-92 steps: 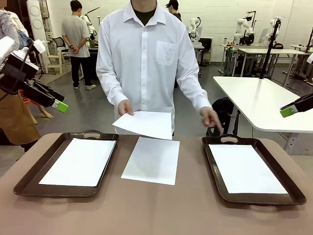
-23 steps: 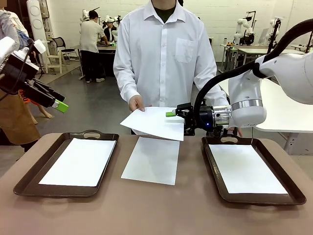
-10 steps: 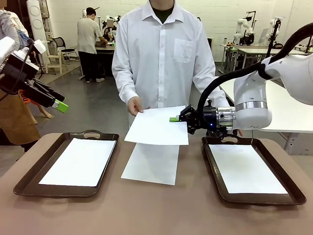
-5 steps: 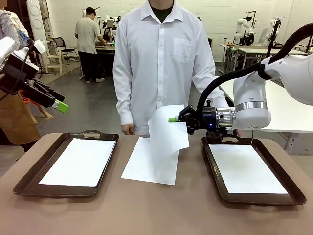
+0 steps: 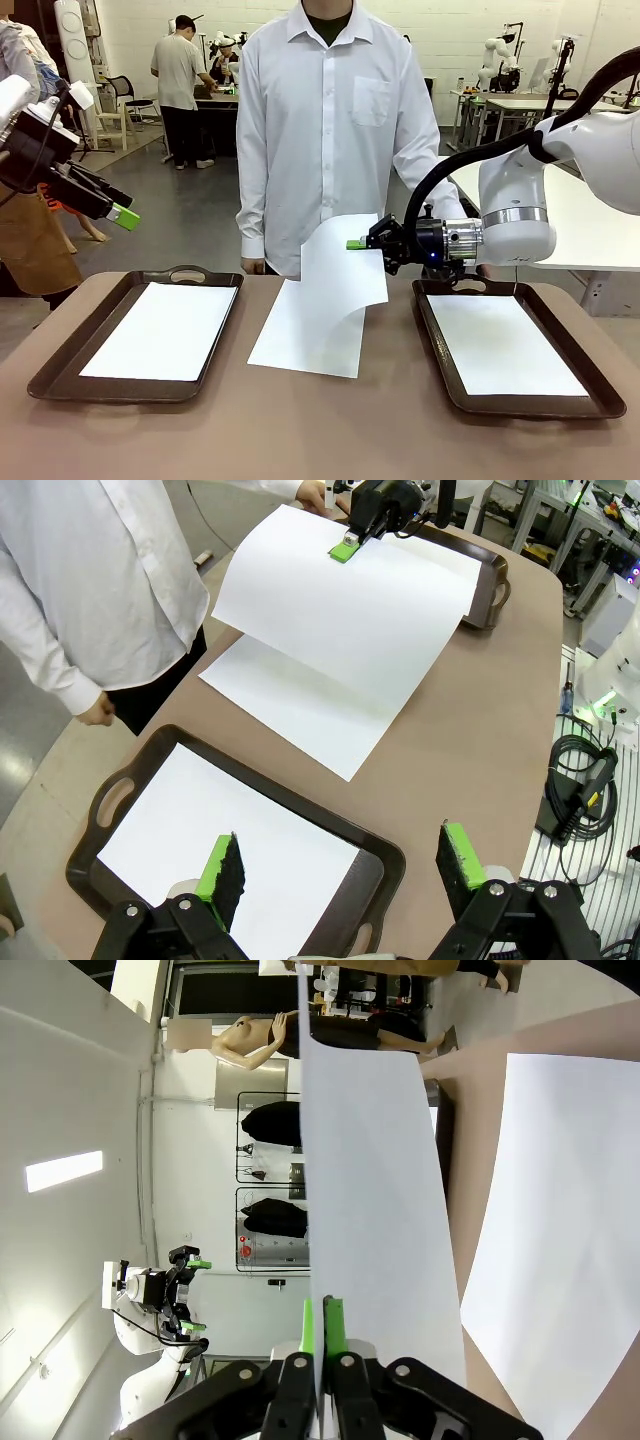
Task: Sort the A4 documents.
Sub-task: Place the A4 Paper in the designated Handle tray.
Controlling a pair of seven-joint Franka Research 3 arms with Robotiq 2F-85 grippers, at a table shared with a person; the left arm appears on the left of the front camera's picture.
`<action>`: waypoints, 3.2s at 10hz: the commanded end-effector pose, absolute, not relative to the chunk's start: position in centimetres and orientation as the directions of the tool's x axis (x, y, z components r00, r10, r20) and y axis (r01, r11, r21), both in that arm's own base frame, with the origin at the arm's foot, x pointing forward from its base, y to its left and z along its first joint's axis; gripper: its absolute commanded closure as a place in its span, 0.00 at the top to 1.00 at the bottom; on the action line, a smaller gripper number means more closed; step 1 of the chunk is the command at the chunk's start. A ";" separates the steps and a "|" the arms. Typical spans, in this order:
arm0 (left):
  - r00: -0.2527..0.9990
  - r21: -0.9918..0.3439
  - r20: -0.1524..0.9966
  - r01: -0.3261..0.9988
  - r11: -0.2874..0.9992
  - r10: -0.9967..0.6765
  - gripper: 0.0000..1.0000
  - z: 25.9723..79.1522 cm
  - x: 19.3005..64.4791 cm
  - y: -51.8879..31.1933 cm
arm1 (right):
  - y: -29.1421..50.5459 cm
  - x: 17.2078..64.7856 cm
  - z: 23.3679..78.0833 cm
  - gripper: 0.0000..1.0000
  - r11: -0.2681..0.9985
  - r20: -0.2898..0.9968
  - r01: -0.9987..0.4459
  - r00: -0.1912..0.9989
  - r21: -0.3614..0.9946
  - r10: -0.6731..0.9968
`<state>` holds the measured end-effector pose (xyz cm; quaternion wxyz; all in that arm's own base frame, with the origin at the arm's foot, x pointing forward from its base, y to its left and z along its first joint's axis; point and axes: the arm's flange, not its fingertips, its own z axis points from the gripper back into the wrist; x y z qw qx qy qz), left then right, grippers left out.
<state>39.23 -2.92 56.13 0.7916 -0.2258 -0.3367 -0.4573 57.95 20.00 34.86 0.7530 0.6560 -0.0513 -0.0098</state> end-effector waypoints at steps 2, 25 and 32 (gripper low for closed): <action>0.348 -0.055 0.749 0.880 0.471 -0.563 1.00 56.1 39.3 -2.8 | 20.2 58.0 34.8 0.00 0.144 0.063 -0.049 0.993 0.988 -0.096; 0.348 -0.055 0.749 0.880 0.471 -0.563 1.00 56.1 39.3 -2.8 | -6.9 57.5 31.5 0.01 0.432 -0.005 0.006 1.000 0.902 -0.003; 0.348 -0.055 0.749 0.880 0.471 -0.563 1.00 56.1 39.3 -2.8 | -8.5 58.1 30.2 0.01 0.668 0.022 -0.022 1.000 0.744 0.009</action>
